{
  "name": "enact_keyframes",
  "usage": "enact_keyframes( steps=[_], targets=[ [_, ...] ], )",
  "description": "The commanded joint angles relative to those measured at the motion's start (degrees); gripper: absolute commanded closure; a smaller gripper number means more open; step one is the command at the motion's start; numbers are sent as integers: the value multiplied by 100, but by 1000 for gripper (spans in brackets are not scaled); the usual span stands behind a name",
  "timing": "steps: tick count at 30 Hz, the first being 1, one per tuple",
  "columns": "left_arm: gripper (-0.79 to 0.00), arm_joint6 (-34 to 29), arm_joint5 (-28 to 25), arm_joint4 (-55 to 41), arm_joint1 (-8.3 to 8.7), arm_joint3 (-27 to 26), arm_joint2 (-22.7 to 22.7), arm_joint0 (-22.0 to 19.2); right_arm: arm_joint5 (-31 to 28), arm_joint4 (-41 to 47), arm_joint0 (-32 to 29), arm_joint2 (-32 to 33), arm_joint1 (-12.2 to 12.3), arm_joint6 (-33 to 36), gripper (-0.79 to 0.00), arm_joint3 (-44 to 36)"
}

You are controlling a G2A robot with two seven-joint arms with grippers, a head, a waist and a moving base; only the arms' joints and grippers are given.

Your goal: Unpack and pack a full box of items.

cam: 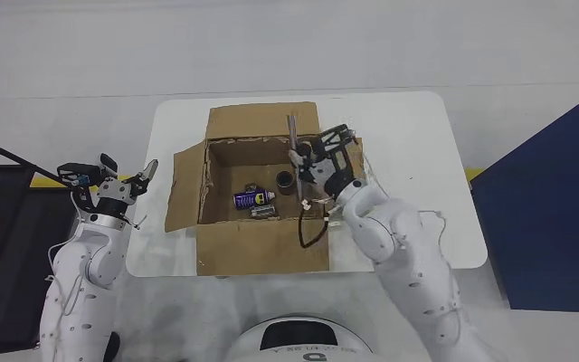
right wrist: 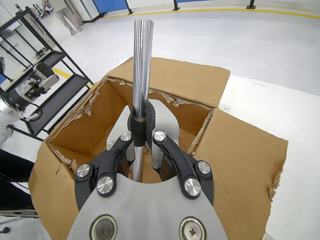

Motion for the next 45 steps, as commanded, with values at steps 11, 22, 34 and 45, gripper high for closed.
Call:
enact_keyframes(
  steps=[11, 22, 34, 45],
  targets=[
    [-785, 0, 0, 0, 0, 0, 0, 0, 255, -2564, 633, -1453, -156, 188, 0, 1252],
    [-785, 0, 0, 0, 0, 0, 0, 0, 440, -2854, 977, -1857, -347, 356, -194, 1735],
    [-785, 0, 0, 0, 0, 0, 0, 0, 158, -2409, 386, -1054, -223, -226, -634, 800],
    [-785, 0, 0, 0, 0, 0, 0, 0, -888, -448, -1068, 1722, 145, -1442, -597, -235]
  ],
)
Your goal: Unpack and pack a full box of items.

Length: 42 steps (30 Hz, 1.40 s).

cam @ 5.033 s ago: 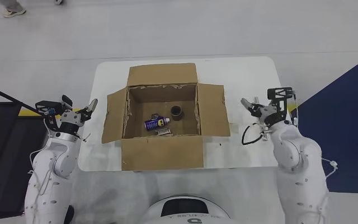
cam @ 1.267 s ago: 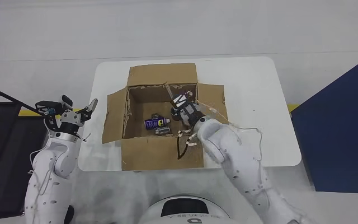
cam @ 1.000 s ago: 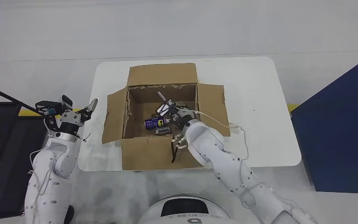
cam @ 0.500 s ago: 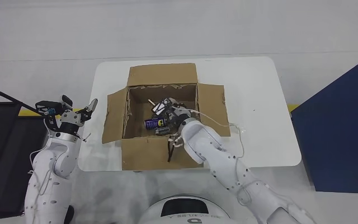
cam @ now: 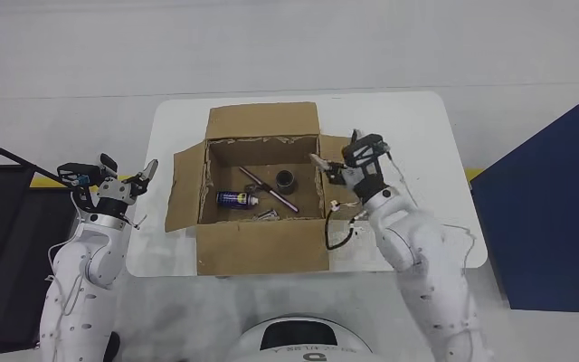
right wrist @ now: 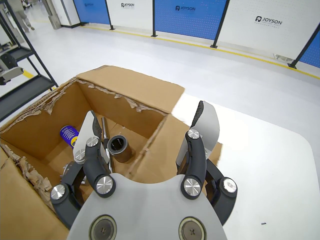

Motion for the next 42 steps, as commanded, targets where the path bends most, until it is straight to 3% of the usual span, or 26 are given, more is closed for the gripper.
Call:
enact_keyframes(
  steps=[1, 5, 7, 8, 12, 21, 26, 31, 37, 42],
  targets=[
    [-785, 0, 0, 0, 0, 0, 0, 0, -184, 448, -101, 497, 36, -91, -606, 130],
    [-785, 0, 0, 0, 0, 0, 0, 0, -504, 904, -136, 1209, 114, -62, -631, 611],
    [-785, 0, 0, 0, 0, 0, 0, 0, -681, 789, -81, 1436, 159, 45, -773, 881],
    [-785, 0, 0, 0, 0, 0, 0, 0, -793, 633, -52, 1517, 187, 141, -785, 1050],
    [-785, 0, 0, 0, 0, 0, 0, 0, -1148, -244, 105, 1674, 286, 281, -785, 1654],
    [-785, 0, 0, 0, 0, 0, 0, 0, -1717, -686, 457, 1366, 353, 308, -785, 2350],
    [-785, 0, 0, 0, 0, 0, 0, 0, -2683, 318, 568, 1390, 383, -133, -785, 2453],
    [-785, 0, 0, 0, 0, 0, 0, 0, -3278, 1695, 616, 1470, 415, 76, -785, 2344],
    [-785, 0, 0, 0, 0, 0, 0, 0, -2835, 2038, 398, 1036, 401, 523, -785, 1461],
    [-785, 167, 11, 457, 41, 140, -170, 109, -2379, 1387, 311, 189, 351, 702, -785, 756]
  ],
)
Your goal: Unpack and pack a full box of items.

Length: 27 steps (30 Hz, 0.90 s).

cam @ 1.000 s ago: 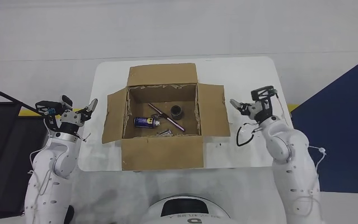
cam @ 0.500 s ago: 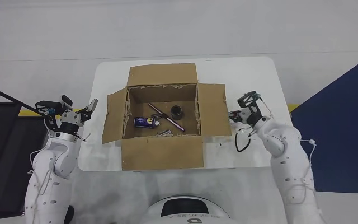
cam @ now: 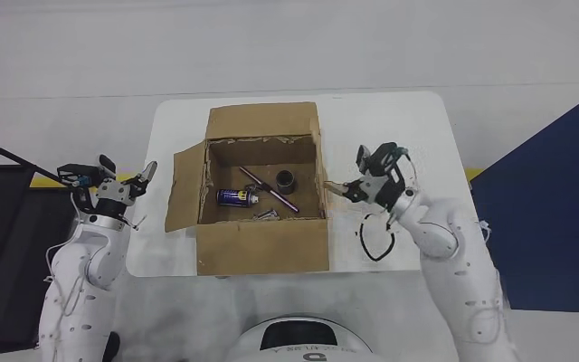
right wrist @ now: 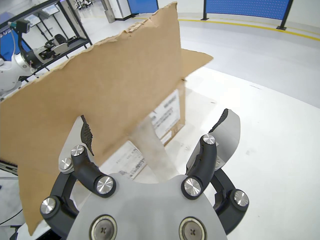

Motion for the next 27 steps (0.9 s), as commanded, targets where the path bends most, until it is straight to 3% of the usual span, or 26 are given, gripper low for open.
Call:
enact_keyframes(
  steps=[1, 8, 14, 27],
  targets=[
    [-785, 120, -109, 103, 22, 121, -118, 59, 183, -306, 6, -345, -21, 20, -785, -147],
    [-785, 127, -838, 766, 172, 847, -577, 191, 976, -1143, 323, -1284, -111, 161, -785, -207],
    [-785, 60, -1149, 1118, 234, 1584, -405, -175, 1328, -1401, 594, -1675, -158, 370, -785, -178],
    [-785, 168, -1122, 1688, 271, 1709, 125, -538, 1922, -2473, 1044, -2455, -251, 1055, -785, 159]
  ],
)
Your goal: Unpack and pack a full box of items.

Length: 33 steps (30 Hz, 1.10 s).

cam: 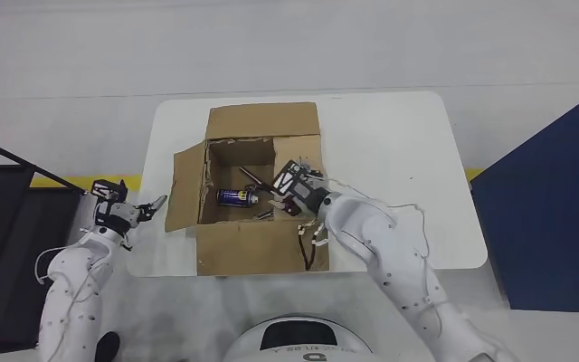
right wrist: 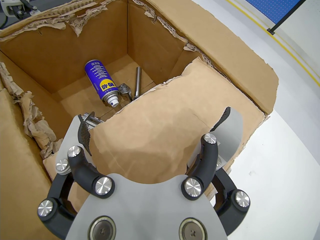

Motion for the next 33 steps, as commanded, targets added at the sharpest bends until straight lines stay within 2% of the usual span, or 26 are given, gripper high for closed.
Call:
enact_keyframes(
  steps=[1, 4, 7, 15, 23, 25, 27, 29, 33],
  targets=[
    [-785, 20, 10, 20, 7, 35, 35, -40, 95, -5, 14, 8, -5, 68, -785, 17],
    [-785, 82, -9, -29, 12, 51, 81, -95, 186, -54, 26, 16, -8, 140, -785, 1],
    [-785, 200, -151, -205, 17, 12, 104, -112, 166, 213, -90, 152, 5, -187, -785, -197],
    [-785, 189, -1037, -933, 73, 60, 6, -153, -212, 1192, -762, 1104, 144, -1155, -785, -715],
    [-785, -10, -2245, -2230, 167, 163, -313, -249, -533, 1812, -1102, 1779, 242, -1512, -785, -699],
    [-785, -219, -2126, -2151, 210, 96, -450, -274, -585, 1877, -1146, 1864, 258, -1559, -785, -684],
    [-785, -331, -1468, -1610, 241, -14, -571, -274, -622, 1915, -1181, 1930, 273, -1593, -785, -677],
    [-785, -326, -1030, -928, 265, -73, -526, -219, -642, 1935, -1209, 1986, 286, -1622, -785, -664],
    [-785, -223, -782, -105, 310, 157, -360, -205, -693, 1986, -1208, 2066, 309, -1623, -785, -636]
  ],
)
